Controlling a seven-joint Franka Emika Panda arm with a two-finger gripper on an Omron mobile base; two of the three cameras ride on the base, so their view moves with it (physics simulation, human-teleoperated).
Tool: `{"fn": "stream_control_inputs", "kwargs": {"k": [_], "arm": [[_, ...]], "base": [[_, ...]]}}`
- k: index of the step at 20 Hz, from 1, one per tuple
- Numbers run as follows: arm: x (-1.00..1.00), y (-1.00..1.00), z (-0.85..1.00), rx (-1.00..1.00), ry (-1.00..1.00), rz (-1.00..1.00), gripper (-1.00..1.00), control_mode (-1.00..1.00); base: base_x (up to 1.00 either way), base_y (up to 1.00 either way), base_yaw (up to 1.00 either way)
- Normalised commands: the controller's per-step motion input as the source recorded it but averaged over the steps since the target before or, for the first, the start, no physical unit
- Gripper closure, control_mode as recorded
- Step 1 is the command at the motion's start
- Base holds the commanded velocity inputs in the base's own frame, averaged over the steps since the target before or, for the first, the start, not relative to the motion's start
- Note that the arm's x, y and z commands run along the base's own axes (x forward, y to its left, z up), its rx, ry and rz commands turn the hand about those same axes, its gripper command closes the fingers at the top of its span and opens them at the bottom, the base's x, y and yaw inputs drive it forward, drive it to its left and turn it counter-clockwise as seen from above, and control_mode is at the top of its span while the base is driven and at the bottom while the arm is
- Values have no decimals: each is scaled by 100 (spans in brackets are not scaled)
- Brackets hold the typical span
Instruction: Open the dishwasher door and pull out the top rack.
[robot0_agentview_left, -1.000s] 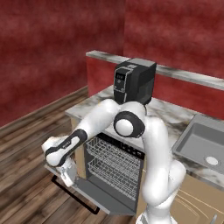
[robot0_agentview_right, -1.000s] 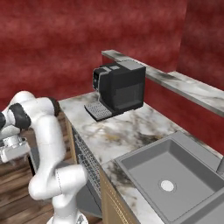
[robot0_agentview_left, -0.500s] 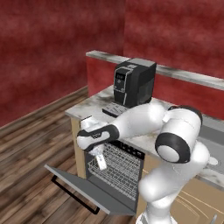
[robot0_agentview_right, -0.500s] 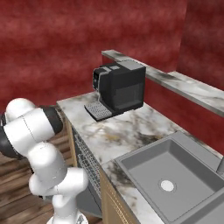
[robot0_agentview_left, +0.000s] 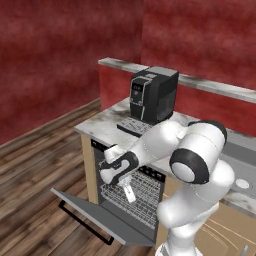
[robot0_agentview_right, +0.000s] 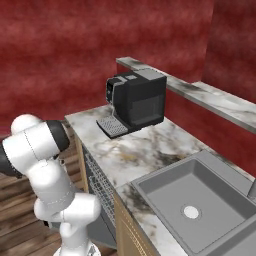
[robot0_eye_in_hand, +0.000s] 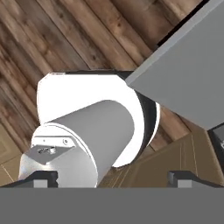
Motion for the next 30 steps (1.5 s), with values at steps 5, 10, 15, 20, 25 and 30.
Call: {"fn": "stream_control_inputs", "kwargs": {"k": [5,10,15,20,25,30], "arm": [[55,-8,-44,-28,13,0,-100,-100],[63,-15,-24,-28,7,0,-100,-100],[67,-15,-68,-30,8,0,-100,-100],[61,-11,-78,-34,14,6,-100,-100],[33,-35,-11,-16,7,14,-100,-100],[24,-35,-4,-2,2,15,-100,-100]], "base": [[0,0,0],[0,0,0],[0,0,0],[0,0,0],[0,0,0],[0,0,0]]}}
